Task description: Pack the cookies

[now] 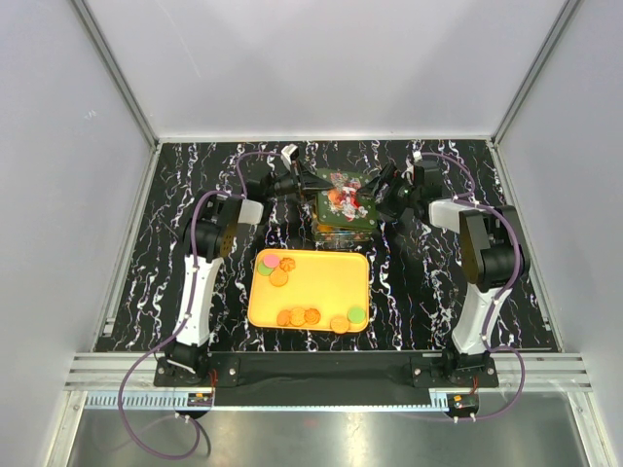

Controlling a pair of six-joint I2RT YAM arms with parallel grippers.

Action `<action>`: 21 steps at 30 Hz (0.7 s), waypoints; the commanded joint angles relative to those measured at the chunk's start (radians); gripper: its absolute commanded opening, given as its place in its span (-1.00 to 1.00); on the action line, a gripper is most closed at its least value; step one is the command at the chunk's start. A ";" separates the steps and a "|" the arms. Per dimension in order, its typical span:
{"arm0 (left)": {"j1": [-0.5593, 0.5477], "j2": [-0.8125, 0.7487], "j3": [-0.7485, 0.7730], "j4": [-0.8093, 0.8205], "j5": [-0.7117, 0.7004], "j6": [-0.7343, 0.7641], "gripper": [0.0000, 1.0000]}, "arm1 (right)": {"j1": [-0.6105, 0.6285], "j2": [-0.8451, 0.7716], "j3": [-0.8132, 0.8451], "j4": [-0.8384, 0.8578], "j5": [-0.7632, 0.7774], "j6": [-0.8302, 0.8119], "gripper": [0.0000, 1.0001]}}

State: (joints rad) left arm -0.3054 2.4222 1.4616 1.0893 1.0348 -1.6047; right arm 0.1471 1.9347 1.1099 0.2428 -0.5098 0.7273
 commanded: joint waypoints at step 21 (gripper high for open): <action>0.038 -0.002 -0.038 0.054 -0.009 0.035 -0.23 | 0.022 0.033 0.033 0.043 -0.018 -0.003 0.72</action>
State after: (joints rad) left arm -0.2752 2.4252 1.4269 1.0874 1.0344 -1.5929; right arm 0.1574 1.9518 1.1110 0.2436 -0.5175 0.7269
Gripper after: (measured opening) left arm 0.371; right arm 0.865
